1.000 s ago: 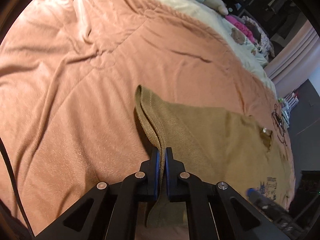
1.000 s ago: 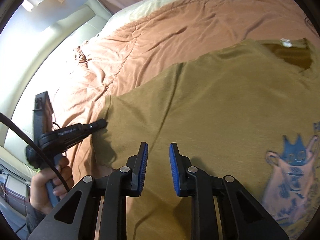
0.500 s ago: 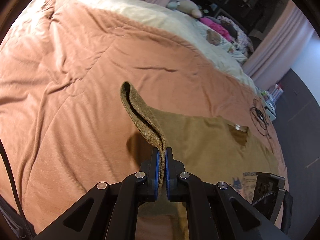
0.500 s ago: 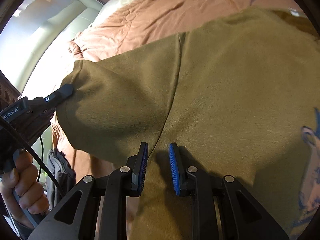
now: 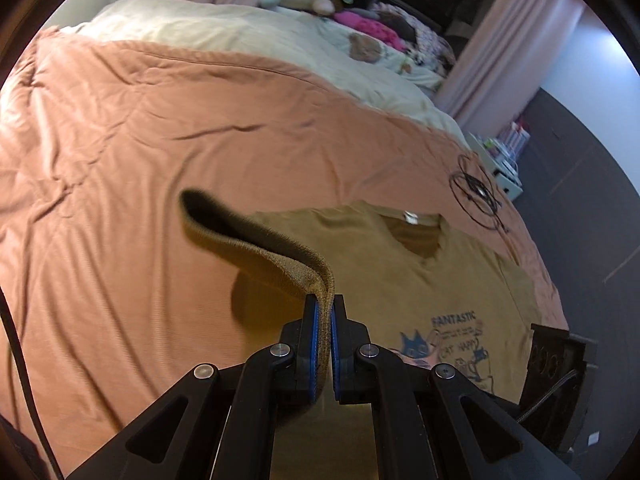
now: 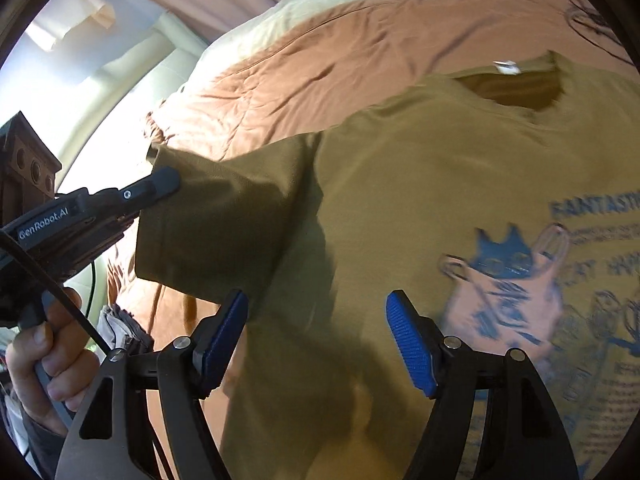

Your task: Fold small clothes

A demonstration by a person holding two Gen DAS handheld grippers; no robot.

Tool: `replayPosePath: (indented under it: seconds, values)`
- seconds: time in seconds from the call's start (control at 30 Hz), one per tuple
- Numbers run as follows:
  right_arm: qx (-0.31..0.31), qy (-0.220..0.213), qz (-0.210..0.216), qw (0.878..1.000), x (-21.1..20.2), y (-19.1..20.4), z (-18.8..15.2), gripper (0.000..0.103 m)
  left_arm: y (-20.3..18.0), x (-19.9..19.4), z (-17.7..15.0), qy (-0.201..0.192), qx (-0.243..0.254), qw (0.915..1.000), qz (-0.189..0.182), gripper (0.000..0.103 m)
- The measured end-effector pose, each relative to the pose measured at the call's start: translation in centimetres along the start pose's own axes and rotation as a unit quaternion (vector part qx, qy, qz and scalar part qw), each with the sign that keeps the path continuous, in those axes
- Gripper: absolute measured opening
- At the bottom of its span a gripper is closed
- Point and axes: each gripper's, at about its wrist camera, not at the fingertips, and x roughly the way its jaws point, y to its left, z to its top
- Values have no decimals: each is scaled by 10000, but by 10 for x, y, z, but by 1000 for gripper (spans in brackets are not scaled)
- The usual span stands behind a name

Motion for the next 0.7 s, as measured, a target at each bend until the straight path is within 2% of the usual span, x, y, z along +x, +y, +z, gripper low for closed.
replayPosePath:
  seconds: [0.27, 0.3, 0.37, 0.43, 0.5, 0.6, 0.7]
  values:
    - [351, -165, -173, 9991, -44, -38, -12, 71, -48, 43, -17, 498, 260, 9978, -346, 6]
    - [387, -169, -194, 9989, -47, -43, -14, 71, -53, 47, -19, 571, 306, 9974, -321, 8]
    - [462, -168, -225, 9985, -53, -50, -17, 71, -62, 58, -25, 826, 450, 9950, -328, 23]
    - [504, -167, -242, 9983, -57, -53, -19, 71, -66, 59, -29, 884, 468, 9939, -471, 47]
    - [509, -164, -256, 9982, -62, -53, -23, 71, -65, 54, -31, 836, 447, 9944, -472, 52]
    - [416, -153, -299, 9986, -64, -49, -24, 71, -56, 39, -30, 735, 335, 9958, -425, 52]
    - [197, -119, -331, 9992, -58, -37, -22, 71, -40, 24, -28, 625, 205, 9977, -186, 52]
